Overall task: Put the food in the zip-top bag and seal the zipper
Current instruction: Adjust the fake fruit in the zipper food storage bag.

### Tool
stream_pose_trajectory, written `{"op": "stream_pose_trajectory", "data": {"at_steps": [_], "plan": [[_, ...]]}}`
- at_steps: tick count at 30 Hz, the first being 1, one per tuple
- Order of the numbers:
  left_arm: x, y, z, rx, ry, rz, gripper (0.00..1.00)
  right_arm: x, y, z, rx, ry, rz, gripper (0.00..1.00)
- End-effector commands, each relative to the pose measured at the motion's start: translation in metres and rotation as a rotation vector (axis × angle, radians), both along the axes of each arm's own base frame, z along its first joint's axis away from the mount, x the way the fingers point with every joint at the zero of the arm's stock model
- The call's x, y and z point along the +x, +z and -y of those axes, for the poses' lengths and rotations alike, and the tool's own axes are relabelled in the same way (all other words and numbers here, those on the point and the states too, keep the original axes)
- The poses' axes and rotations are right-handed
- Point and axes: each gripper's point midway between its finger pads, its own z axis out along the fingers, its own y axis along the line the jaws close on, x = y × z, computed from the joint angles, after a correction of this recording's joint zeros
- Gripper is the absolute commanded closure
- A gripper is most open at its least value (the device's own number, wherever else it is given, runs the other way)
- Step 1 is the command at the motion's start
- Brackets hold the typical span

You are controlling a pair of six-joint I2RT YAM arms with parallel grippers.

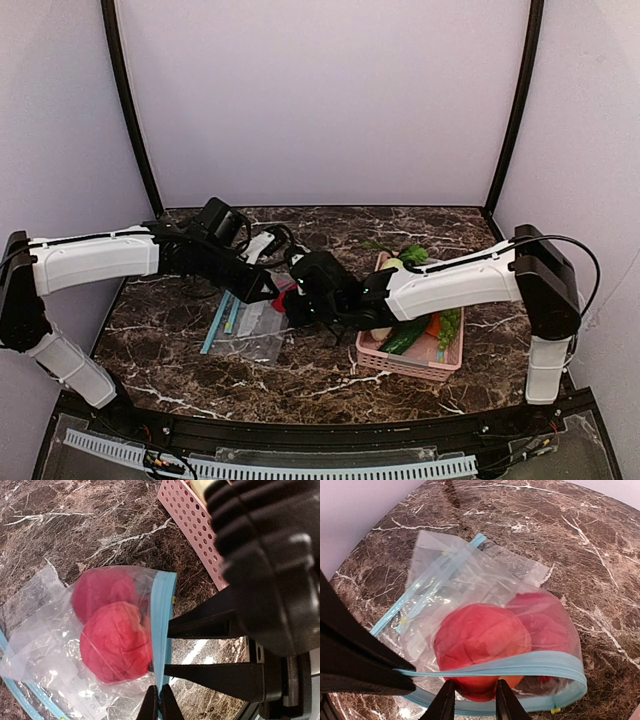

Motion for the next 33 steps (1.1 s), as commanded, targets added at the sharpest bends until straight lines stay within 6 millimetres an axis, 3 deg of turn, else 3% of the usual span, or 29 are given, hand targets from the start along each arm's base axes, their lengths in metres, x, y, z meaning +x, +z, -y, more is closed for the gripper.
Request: {"op": "stream_pose_trajectory", "data": {"at_steps": [1,9,16,21,33], "plan": [[-0.003,0.013,0.009,-0.055,-0.026,-0.009,0.99,0.019,-0.011,0.014,-0.061,-0.119,0.041,0.73],[-0.002,0.012,0.008,-0.046,-0.020,-0.008,0.99,0.021,0.000,-0.004,-0.017,-0.057,0.065,0.68],[0.010,0.019,-0.005,-0.047,0.033,0.014,0.99,0.002,0.019,0.001,0.073,0.029,0.053,0.63],[0.007,0.024,0.000,-0.096,0.006,-0.003,0.99,-0.009,0.024,0.002,0.096,0.067,0.027,0.62],[0.005,0.027,0.002,-0.112,-0.007,-0.008,0.99,-0.001,0.008,-0.006,0.067,0.063,0.007,0.59]]}}
